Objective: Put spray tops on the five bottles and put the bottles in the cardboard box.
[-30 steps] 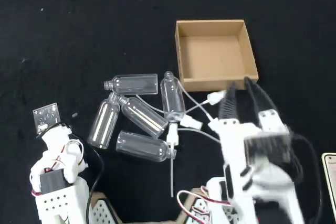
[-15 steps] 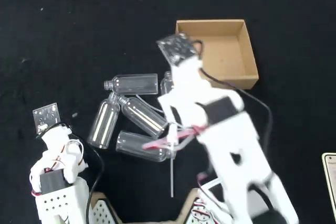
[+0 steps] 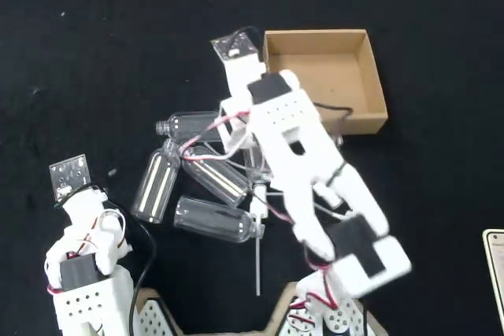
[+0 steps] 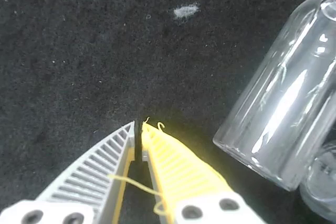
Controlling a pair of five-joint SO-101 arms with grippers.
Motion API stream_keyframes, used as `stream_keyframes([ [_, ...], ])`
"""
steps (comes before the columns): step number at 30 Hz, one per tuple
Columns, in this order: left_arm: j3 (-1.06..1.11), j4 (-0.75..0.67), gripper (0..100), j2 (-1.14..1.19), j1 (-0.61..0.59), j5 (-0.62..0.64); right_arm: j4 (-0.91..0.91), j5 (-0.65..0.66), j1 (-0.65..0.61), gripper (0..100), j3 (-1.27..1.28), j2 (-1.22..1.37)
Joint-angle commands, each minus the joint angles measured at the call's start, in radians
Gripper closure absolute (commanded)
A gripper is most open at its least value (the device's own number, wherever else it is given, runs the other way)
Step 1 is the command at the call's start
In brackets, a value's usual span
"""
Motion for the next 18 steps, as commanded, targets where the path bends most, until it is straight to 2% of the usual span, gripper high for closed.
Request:
stream_keyframes([
  [1,0.019,0.006,97,-0.003,-0.001,0.009,0.086,-0.015,-0.011,76.8,-0.173,0.061],
  [6,0.019,0.006,97,-0.003,-0.001,0.009,0.157,-0.014,-0.011,76.8,-0.248,0.171],
  [18,0.019,0.006,97,-0.003,-0.001,0.009,0.16,-0.014,0.049,76.8,-0.243,0.282],
])
